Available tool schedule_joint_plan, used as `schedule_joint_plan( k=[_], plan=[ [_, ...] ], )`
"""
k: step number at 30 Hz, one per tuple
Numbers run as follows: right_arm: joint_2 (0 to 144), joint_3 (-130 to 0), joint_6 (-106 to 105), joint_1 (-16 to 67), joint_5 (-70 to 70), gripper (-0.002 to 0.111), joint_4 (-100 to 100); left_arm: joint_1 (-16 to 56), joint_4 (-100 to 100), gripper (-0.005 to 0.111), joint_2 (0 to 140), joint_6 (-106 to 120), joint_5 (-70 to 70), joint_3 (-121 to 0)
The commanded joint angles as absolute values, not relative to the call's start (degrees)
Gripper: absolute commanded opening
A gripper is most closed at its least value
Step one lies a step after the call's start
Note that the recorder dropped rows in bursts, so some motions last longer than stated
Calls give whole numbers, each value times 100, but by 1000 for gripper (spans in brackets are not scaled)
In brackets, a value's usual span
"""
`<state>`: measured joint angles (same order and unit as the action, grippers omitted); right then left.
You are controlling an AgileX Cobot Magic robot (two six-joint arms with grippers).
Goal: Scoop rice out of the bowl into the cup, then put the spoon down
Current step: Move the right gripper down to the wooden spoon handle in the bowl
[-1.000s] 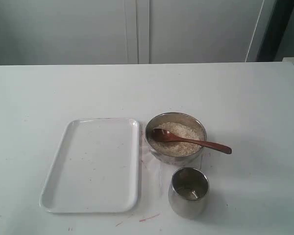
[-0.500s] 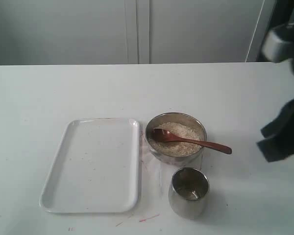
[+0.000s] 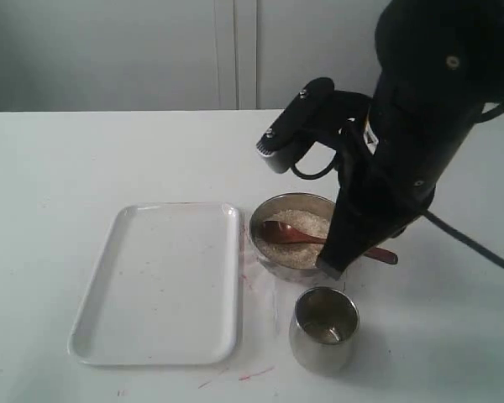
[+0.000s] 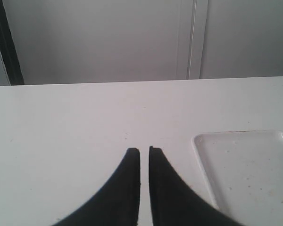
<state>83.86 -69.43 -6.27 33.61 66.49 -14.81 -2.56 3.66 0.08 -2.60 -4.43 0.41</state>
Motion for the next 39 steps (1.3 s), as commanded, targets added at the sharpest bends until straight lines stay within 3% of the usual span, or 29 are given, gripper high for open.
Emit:
schedule_joint_plan(
  k=[1,5,12,20,31,35,39],
  plan=[
    [8394,-6987,-525,2871,6707,0,-1531,-251,383,14,0,-281,-469,0],
    [8311,-6987,-808,2466,6635,0,-1254,-251,383,14,0,-281,-469,0],
    [8428,-6893,-2963,1908,6523,0,1329,-251,383,14,0,-281,-469,0],
    [8440,-6664,-3105,1130,5769,0,1282,-251,383,14,0,-281,-469,0],
    [8403,-6664,-3081,1143,5752,0,913,-251,383,14,0,-281,-469,0],
    [8416,-6664,-3092,1143,5766,11,870,-251,383,14,0,-281,-469,0],
    [8425,-6664,-3310,1151,5793,35,881,-251,383,14,0,-281,-469,0]
  ],
)
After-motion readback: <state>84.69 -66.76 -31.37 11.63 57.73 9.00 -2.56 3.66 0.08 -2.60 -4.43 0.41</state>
